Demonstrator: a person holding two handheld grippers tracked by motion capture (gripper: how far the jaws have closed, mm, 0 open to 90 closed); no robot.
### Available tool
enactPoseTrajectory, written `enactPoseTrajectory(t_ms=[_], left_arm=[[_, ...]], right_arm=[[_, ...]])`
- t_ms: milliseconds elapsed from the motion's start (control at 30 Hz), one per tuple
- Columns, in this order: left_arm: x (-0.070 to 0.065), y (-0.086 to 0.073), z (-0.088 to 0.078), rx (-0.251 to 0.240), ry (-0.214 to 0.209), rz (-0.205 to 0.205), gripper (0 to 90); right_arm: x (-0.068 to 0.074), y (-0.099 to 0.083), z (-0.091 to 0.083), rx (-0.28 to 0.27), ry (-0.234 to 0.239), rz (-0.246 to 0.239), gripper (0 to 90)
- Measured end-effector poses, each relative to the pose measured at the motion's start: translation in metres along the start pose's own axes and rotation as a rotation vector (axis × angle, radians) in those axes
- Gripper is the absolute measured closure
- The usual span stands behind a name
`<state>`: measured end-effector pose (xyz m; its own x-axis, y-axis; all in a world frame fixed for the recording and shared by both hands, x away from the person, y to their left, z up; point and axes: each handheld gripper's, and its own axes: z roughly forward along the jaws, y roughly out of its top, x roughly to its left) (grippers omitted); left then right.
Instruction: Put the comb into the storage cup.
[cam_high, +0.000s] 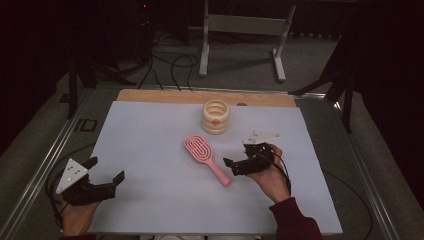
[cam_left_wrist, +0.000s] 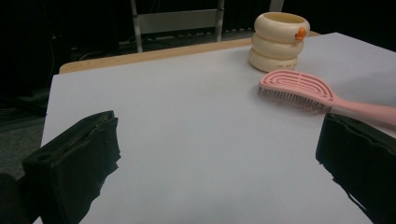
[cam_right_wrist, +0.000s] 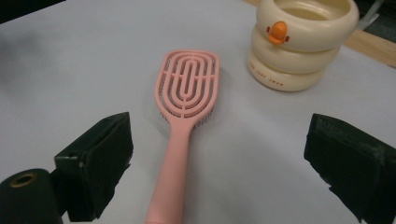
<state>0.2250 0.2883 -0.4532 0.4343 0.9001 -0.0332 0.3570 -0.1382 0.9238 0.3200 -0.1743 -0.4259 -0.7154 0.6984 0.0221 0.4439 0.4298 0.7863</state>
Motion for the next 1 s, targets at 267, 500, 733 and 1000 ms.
enactPoseTrajectory(t_ms=[267,500,733,1000], left_arm=[[-0.001,0.000,0.001,0.006,-0.002,0.000,0.1],[-0.001,0.000,0.001,0.007,-0.002,0.001,0.1],[-0.001,-0.001,0.002,0.008,-0.004,0.000,0.1],[-0.001,-0.001,0.002,0.019,0.000,-0.002,0.1]], right_arm=[[0.004,0.005,0.011,0.034,0.012,-0.010,7.9],[0.007,0.009,0.021,0.071,0.022,-0.010,7.9],[0.009,0.012,0.030,0.104,0.026,-0.013,7.9],[0.013,0.017,0.043,0.161,0.041,-0.024,7.9]])
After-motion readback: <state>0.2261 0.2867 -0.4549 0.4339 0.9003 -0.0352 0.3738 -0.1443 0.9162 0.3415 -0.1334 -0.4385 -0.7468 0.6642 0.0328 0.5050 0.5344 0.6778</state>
